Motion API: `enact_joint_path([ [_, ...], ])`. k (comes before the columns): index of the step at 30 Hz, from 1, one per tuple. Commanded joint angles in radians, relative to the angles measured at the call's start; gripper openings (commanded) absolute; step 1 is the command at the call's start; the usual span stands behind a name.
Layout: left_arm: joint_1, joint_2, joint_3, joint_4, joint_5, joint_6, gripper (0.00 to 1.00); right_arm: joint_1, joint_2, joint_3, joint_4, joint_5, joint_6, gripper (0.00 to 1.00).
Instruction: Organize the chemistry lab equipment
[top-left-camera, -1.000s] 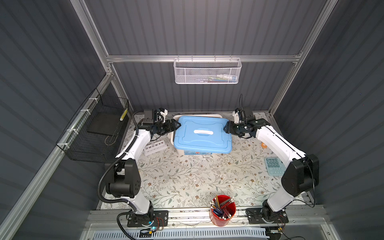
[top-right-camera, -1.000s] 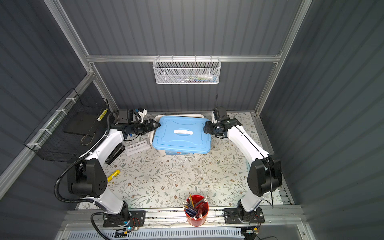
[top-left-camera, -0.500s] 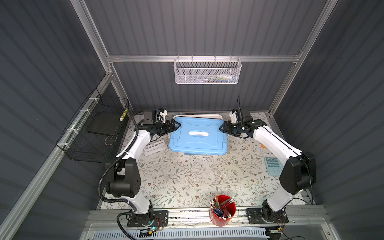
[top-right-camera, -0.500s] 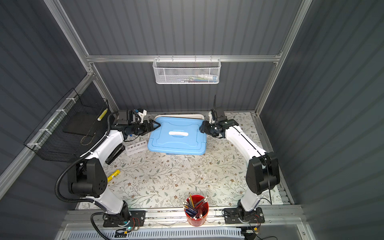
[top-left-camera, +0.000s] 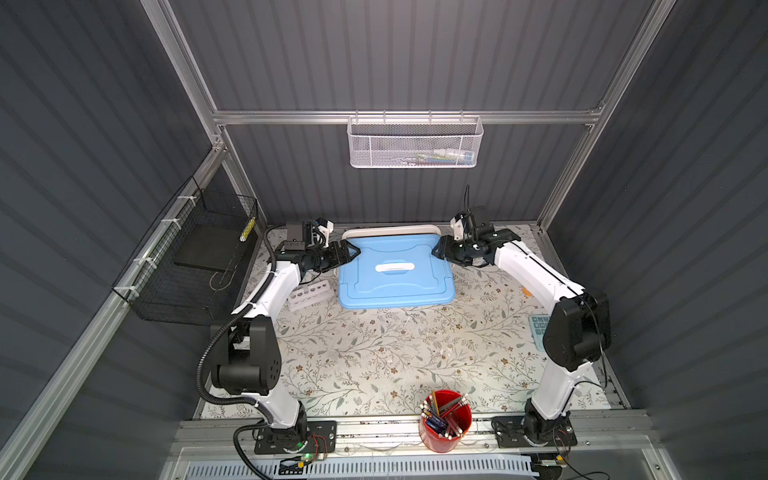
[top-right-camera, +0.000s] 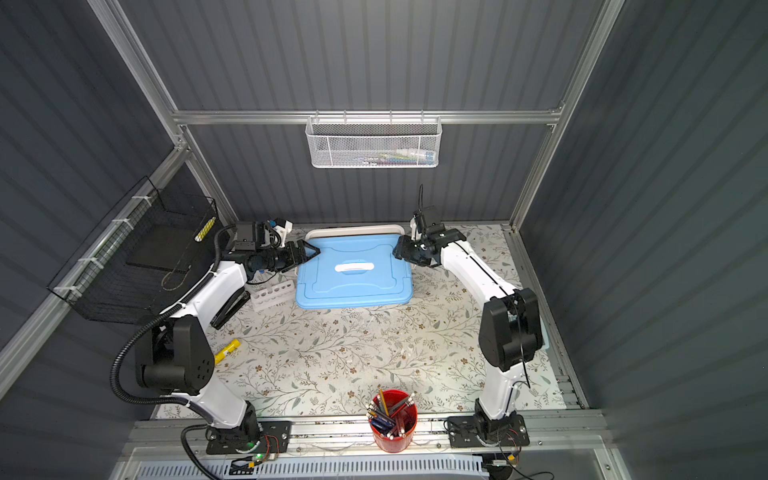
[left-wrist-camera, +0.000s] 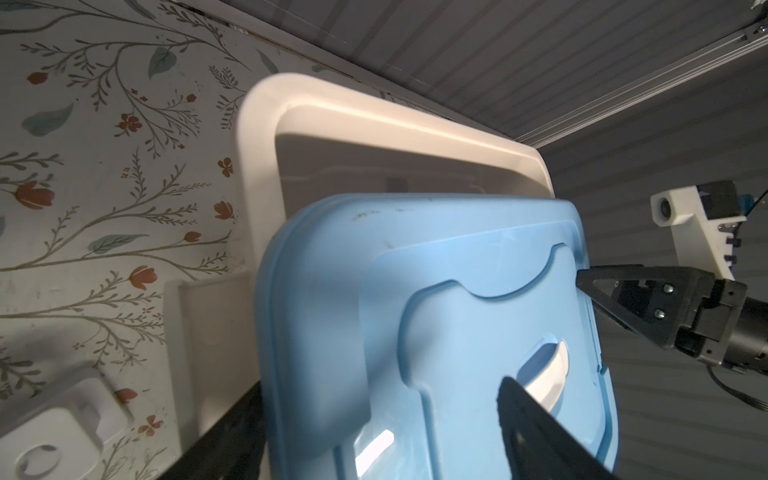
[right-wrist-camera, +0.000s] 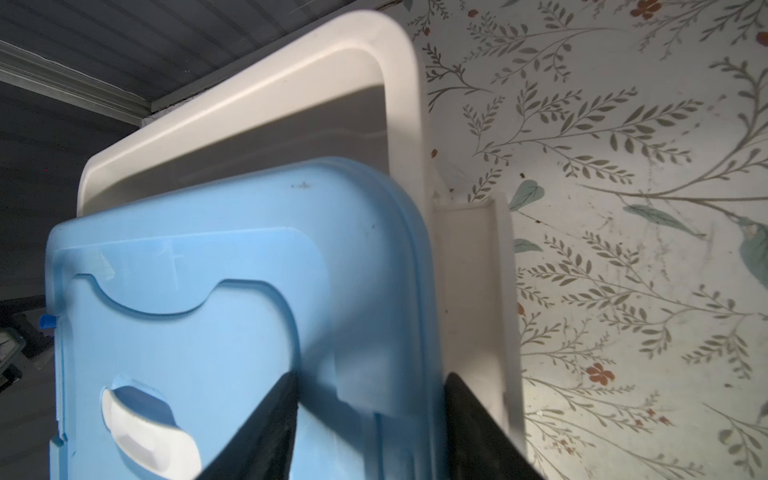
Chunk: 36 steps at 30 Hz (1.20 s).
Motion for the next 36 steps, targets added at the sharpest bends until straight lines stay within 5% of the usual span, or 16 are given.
enact_joint_path([
  [1, -0.002, 0.012, -0.009, 0.017, 0.024, -0.004, 0.84, 0.009, 0.010, 0.054, -0.018, -0.001, -0.028, 0.56],
  [23, -0.002, 0.029, 0.023, -0.018, -0.010, 0.016, 0.81, 0.016, -0.165, 0.091, -0.145, 0.097, -0.169, 0.71],
  [30, -0.002, 0.032, 0.032, -0.014, -0.011, 0.013, 0.81, 0.113, -0.403, -0.062, -0.328, -0.002, -0.359, 0.70],
  [36, -0.002, 0.035, 0.046, -0.021, -0.018, 0.019, 0.81, 0.276, -0.434, -0.160, -0.455, -0.049, -0.410, 0.70],
])
